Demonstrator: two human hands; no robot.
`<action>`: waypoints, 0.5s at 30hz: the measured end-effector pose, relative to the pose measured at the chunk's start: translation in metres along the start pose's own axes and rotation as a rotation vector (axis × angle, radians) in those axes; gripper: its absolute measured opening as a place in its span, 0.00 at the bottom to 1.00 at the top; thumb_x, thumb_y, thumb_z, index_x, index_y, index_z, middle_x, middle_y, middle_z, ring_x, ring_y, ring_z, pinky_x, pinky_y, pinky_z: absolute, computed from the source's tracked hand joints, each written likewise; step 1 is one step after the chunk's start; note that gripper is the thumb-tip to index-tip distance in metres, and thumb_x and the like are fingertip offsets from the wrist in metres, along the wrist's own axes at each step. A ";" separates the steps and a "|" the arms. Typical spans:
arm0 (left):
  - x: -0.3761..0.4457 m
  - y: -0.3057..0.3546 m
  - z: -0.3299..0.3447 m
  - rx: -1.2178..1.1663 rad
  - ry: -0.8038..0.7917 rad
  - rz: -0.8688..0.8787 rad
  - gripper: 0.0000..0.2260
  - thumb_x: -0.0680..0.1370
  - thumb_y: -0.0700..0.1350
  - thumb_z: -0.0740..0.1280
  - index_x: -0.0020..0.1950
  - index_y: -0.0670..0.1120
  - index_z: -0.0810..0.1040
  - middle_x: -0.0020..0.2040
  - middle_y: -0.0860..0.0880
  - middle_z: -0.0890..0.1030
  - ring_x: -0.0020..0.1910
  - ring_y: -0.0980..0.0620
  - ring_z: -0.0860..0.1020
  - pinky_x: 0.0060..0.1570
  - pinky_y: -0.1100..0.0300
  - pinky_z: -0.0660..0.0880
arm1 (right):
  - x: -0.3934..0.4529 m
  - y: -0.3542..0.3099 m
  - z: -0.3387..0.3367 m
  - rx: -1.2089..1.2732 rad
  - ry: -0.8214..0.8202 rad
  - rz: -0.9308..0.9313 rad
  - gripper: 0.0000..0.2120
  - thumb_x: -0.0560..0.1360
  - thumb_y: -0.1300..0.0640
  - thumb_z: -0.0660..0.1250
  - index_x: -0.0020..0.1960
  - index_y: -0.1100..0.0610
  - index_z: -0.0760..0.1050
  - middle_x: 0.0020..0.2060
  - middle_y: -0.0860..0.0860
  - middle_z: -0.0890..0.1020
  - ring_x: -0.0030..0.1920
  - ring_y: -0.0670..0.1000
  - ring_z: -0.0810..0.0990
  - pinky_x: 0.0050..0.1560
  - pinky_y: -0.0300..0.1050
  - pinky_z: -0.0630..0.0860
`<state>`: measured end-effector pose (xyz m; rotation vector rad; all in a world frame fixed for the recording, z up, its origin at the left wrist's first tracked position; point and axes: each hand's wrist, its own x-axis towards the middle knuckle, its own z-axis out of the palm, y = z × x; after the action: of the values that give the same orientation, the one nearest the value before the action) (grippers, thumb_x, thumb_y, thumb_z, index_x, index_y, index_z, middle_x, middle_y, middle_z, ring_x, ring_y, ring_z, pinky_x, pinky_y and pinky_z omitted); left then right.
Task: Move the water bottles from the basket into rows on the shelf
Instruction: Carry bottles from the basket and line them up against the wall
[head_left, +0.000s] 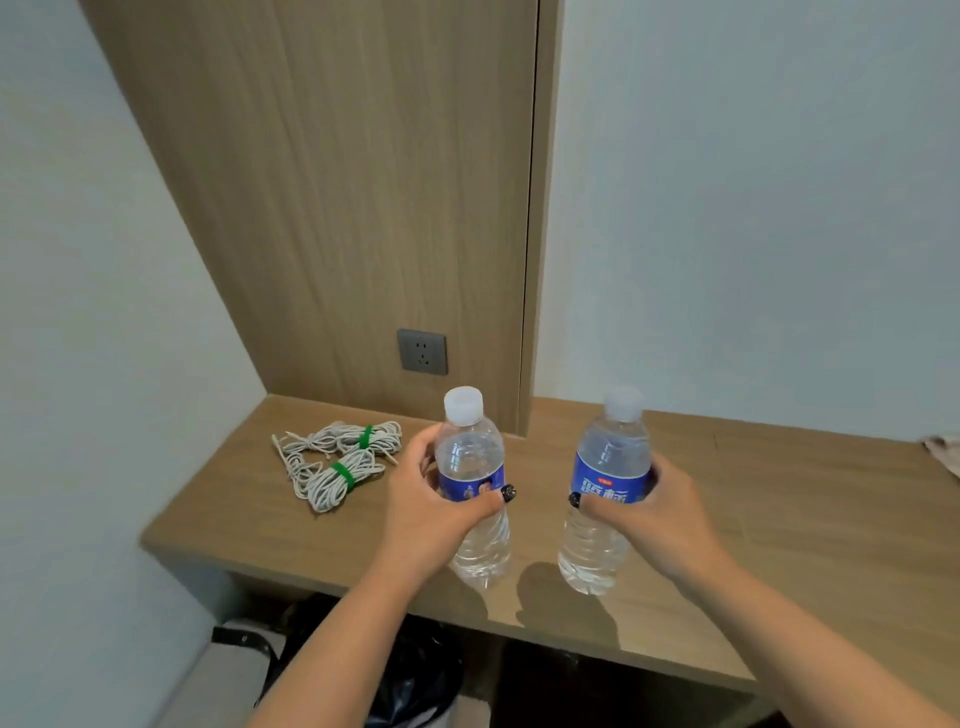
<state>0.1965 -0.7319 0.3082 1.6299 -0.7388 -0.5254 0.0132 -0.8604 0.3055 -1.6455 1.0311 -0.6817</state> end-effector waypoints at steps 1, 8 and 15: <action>0.008 0.001 0.004 0.009 -0.015 0.005 0.34 0.61 0.35 0.81 0.62 0.52 0.72 0.57 0.56 0.78 0.57 0.58 0.78 0.55 0.62 0.76 | 0.008 0.001 -0.001 -0.004 0.012 0.001 0.25 0.60 0.60 0.81 0.54 0.51 0.76 0.45 0.47 0.84 0.45 0.48 0.83 0.41 0.40 0.77; 0.055 0.001 0.037 0.045 -0.070 -0.036 0.34 0.63 0.36 0.80 0.60 0.57 0.69 0.55 0.61 0.76 0.56 0.58 0.77 0.55 0.61 0.76 | 0.066 0.017 -0.010 -0.064 0.011 0.007 0.24 0.59 0.60 0.81 0.51 0.51 0.77 0.43 0.47 0.84 0.44 0.48 0.83 0.47 0.47 0.79; 0.101 -0.003 0.086 0.030 -0.018 -0.082 0.35 0.63 0.36 0.80 0.64 0.55 0.69 0.57 0.60 0.77 0.56 0.58 0.77 0.50 0.66 0.75 | 0.143 0.033 -0.027 -0.102 -0.050 0.008 0.25 0.58 0.60 0.81 0.51 0.50 0.76 0.45 0.47 0.83 0.45 0.48 0.81 0.49 0.50 0.80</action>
<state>0.2074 -0.8630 0.2953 1.6913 -0.6982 -0.5901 0.0479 -1.0021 0.2747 -1.7373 1.0505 -0.5881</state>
